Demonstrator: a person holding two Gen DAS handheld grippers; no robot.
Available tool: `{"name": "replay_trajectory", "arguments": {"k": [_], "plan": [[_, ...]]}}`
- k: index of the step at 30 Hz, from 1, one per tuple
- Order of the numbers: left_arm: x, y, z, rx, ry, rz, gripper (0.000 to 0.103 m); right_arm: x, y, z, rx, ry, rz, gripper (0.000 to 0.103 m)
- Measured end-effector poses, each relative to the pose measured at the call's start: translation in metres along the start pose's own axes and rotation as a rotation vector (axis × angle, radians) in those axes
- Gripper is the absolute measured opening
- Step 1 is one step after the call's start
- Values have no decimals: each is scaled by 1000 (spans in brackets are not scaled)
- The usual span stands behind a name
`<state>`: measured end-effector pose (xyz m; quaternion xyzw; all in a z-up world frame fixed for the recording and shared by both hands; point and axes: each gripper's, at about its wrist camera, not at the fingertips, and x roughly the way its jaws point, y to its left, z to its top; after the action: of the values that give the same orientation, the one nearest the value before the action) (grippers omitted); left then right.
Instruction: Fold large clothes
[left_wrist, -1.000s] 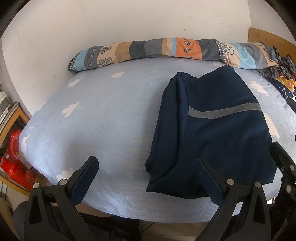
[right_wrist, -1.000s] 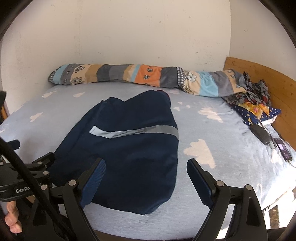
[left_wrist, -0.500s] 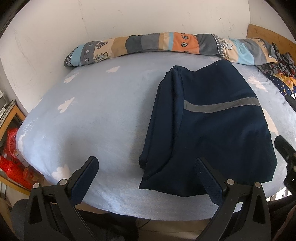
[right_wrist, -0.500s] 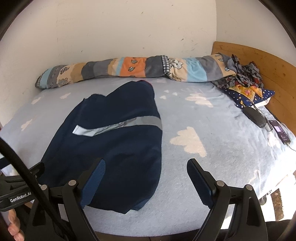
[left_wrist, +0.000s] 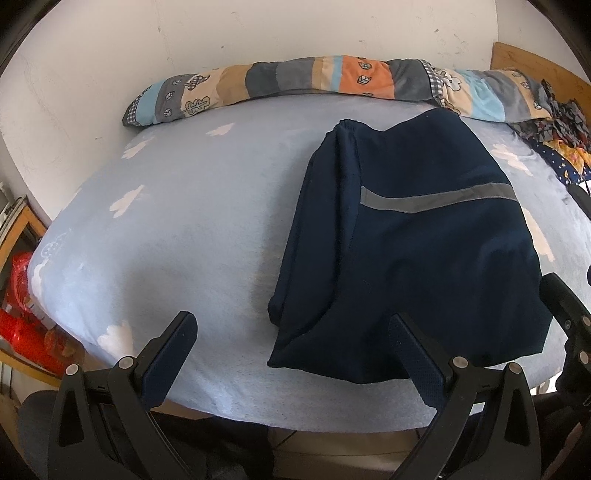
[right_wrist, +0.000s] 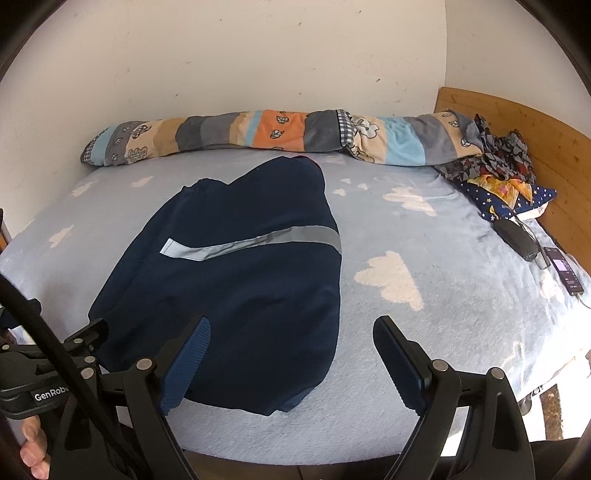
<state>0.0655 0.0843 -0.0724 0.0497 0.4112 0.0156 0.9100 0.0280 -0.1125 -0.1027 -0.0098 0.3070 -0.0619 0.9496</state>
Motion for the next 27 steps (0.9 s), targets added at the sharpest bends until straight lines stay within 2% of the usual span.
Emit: {"name": "replay_trajectory", "arguments": {"k": [27], "plan": [[-7,-1,1,7,-14,-12,103,-4,2,1,6,-22,15,93]]}}
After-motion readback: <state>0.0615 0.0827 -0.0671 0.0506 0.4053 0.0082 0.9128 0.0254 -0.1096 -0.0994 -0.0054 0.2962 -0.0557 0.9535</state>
